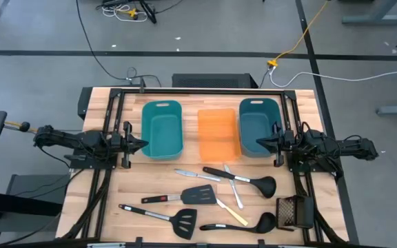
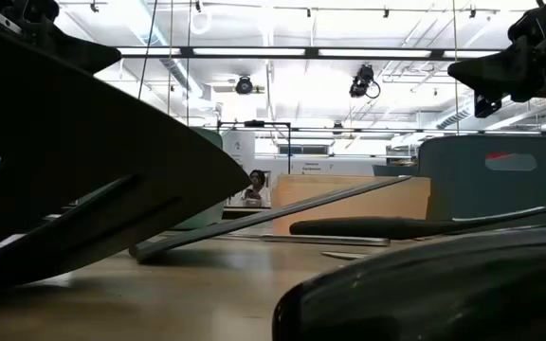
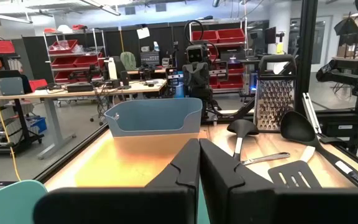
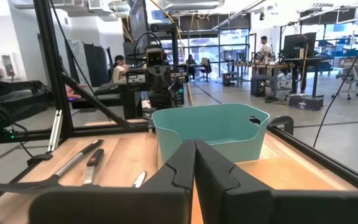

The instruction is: Pick & Place Kitchen Items

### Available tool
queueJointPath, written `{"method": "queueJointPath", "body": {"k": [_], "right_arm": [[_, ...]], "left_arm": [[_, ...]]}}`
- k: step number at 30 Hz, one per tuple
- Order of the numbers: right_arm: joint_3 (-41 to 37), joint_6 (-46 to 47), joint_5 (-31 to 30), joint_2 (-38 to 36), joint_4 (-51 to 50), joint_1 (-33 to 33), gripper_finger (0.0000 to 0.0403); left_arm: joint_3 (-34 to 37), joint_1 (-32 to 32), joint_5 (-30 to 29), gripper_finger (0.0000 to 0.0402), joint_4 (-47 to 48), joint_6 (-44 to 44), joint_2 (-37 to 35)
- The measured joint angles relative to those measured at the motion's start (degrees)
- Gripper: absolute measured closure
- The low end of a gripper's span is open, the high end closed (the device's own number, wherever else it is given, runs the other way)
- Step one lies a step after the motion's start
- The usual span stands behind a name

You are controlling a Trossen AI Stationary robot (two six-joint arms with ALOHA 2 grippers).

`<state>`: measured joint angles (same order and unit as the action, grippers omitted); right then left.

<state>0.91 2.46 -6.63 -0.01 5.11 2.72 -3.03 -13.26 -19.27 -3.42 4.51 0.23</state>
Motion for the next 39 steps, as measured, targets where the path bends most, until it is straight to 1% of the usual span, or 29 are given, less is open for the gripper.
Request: {"method": "queueJointPath", "body": {"k": [33, 39], "right_arm": [[0.0, 0.0, 0.0, 0.0, 0.0, 0.0, 0.0387], [0.0, -4.3, 0.0, 0.0, 0.0, 0.0, 0.0387]], "left_arm": [[0.0, 0.0, 0.0, 0.0386, 0.0, 0.0, 0.0], [0.0, 0.0, 0.0, 0.0386, 0.0, 0.0, 0.0]]}}
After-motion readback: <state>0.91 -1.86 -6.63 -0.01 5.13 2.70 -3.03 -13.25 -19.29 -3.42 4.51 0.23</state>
